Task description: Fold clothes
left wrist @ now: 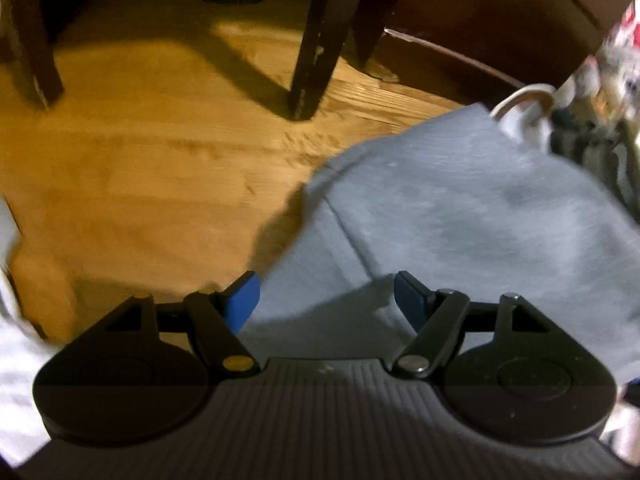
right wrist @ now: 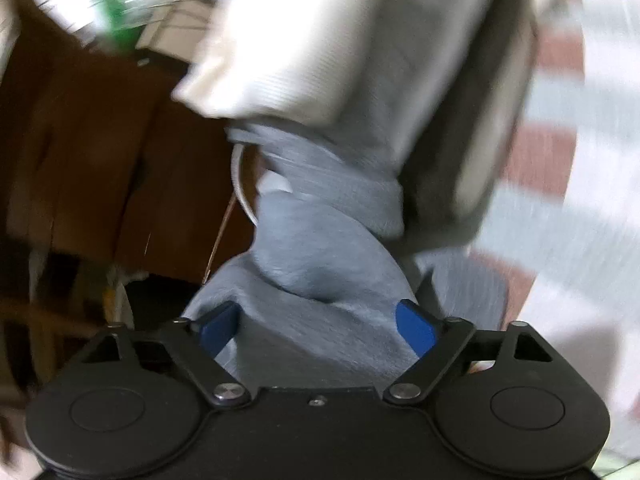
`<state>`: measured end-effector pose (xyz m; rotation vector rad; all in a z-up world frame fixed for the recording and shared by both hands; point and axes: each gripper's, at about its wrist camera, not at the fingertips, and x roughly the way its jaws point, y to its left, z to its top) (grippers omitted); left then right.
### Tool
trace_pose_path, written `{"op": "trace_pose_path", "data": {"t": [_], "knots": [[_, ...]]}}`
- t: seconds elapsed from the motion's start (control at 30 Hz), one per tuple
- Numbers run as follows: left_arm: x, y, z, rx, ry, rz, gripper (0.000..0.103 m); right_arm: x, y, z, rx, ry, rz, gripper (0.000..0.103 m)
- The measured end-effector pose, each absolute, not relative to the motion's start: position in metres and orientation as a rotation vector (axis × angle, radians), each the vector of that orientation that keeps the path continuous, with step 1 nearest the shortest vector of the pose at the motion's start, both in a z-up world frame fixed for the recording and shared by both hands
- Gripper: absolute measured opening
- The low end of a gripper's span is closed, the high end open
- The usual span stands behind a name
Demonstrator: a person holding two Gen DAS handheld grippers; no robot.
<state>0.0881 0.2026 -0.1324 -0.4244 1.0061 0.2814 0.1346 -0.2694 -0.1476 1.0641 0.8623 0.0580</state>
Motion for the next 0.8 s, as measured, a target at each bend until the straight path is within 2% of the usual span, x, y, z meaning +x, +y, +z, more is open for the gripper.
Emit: {"op": "trace_pose_path", "data": {"t": [0.07,0.13,0.17,0.23,0.27,0.3,0.33,0.37,0.4,0.47,0.67,0.8], "knots": [[0.092,0.204,-0.141,-0.449,0.991,0.257,0.074,0.141,-0.267,-0.160,1.077,0.870,0.038,0.091],[0.099,0.211,-0.157,-0.570,1.016,0.193,0.087,0.147,-0.261,-0.166,1.047,0.863,0.045,0.091],[0.105,0.214,-0.168,-0.629,1.033,0.157,0.097,0.150,-0.259,-0.169,1.050,0.869,0.057,0.091],[0.115,0.214,-0.189,-0.694,1.086,0.104,0.098,0.156,-0.254,-0.175,1.064,0.887,0.086,0.091],[0.119,0.211,-0.198,-0.700,1.117,0.065,0.097,0.159,-0.252,-0.178,1.072,0.896,0.101,0.088],[0.122,0.205,-0.206,-0.694,1.151,0.018,0.098,0.162,-0.250,-0.181,1.079,0.904,0.116,0.075],[0.123,0.198,-0.207,-0.668,1.154,-0.025,0.097,0.165,-0.248,-0.184,1.086,0.913,0.131,0.068],[0.124,0.189,-0.205,-0.647,1.157,-0.088,0.081,0.168,-0.246,-0.187,1.093,0.922,0.146,0.065],[0.125,0.184,-0.206,-0.688,1.175,-0.163,0.058,0.171,-0.243,-0.190,1.100,0.931,0.161,0.060],[0.124,0.176,-0.214,-0.832,1.209,-0.269,0.049,0.174,-0.240,-0.194,1.142,0.942,0.200,0.056],[0.121,0.165,-0.206,-0.966,1.145,-0.390,0.038,0.160,-0.232,-0.164,1.209,0.891,0.311,0.049],[0.114,0.155,-0.174,-0.898,1.047,-0.460,0.035,0.151,-0.227,-0.143,1.248,0.854,0.384,0.048]]}}
